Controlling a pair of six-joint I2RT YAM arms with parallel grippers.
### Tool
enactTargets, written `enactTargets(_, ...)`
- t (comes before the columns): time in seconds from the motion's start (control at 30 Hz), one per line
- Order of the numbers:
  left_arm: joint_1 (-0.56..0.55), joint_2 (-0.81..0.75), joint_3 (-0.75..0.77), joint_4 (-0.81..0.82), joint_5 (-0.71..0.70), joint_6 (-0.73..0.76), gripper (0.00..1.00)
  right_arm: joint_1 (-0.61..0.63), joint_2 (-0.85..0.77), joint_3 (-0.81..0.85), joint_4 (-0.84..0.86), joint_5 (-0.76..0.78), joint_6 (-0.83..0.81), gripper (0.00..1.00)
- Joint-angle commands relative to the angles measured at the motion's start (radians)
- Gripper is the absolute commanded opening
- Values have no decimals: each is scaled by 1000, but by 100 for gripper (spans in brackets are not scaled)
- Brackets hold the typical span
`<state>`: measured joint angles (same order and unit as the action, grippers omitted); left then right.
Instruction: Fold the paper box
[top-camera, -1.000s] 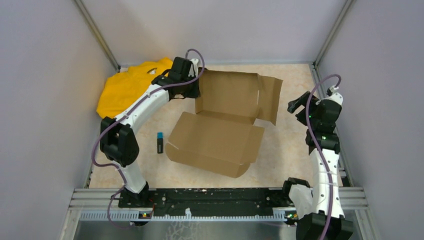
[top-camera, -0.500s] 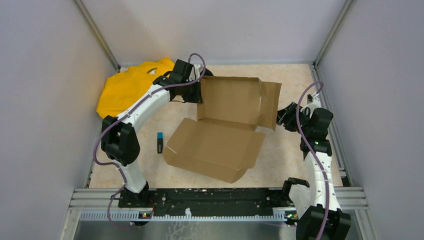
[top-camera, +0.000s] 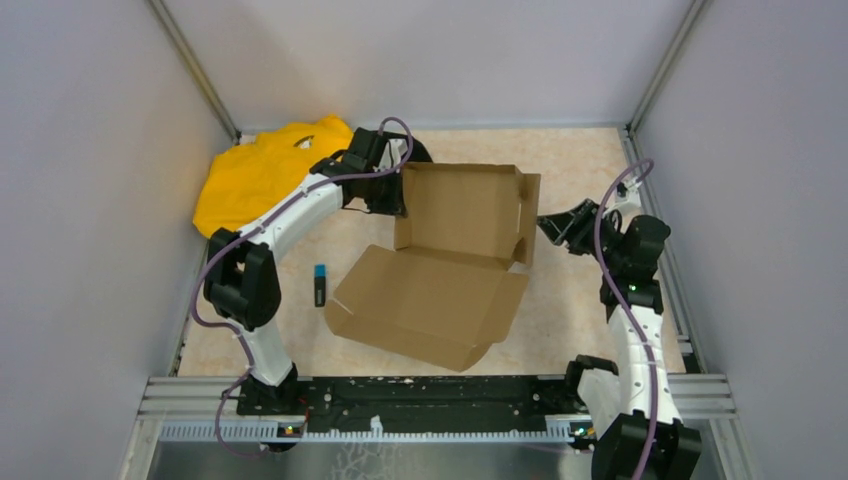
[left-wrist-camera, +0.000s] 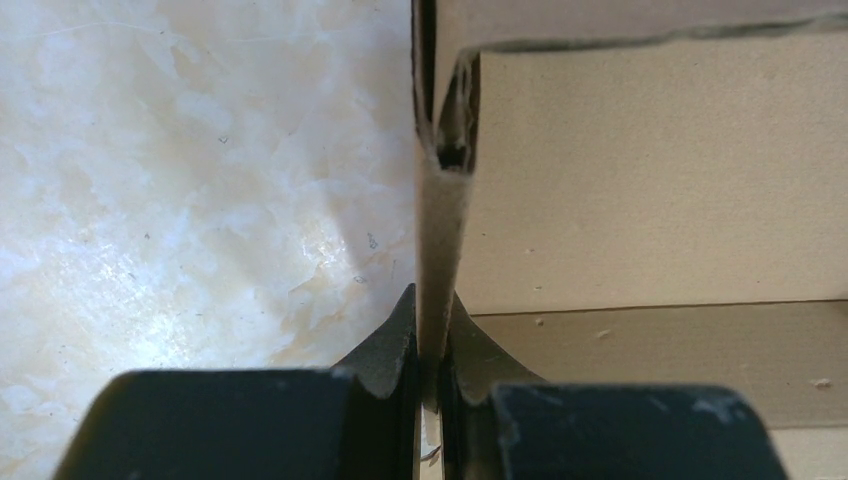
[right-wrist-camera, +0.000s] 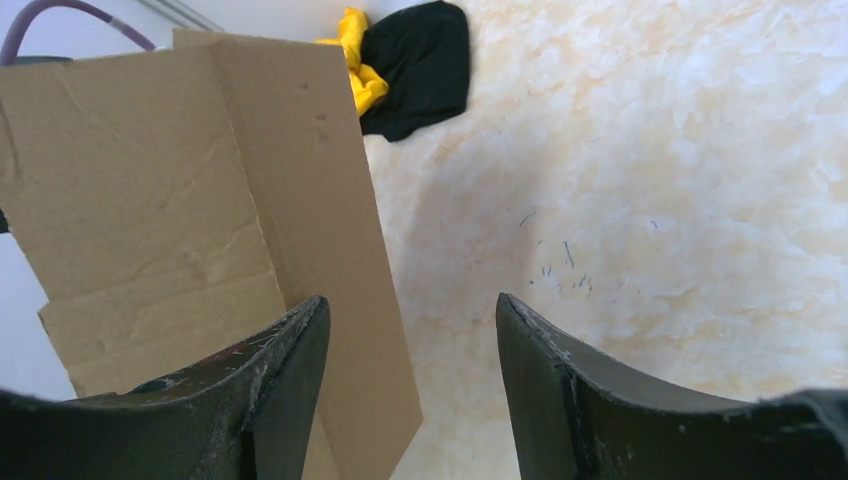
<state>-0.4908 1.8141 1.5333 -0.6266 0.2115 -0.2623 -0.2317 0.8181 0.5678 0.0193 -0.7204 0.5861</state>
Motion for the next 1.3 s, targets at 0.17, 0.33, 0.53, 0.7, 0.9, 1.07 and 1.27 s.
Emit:
enactTargets(0.17,-3,21,-16,55,44,-33,8,92,-19,-16,81,-11,7,60)
enactTargets(0.33,-5,26,-28,66,47,-36,7,118,-43,-18,90,11,18,60)
enactTargets(0.53,-11,30,-38,77,48,-39,7,127,-40,-29,108,3,21,59)
enactTargets(0.7,-18,37,-41,85,53,-41,7,139,-14,-33,99,12,7,59)
enactTargets(0.9,-36,48,-36,85,54,-43,7,171,23,-13,55,54,-45,59)
enactTargets(1.07,-45,48,-40,85,53,-43,7,224,76,35,-15,128,-103,59)
enactTargets(1.27,-52,29,-60,91,64,-39,7,296,131,71,-120,242,-155,55)
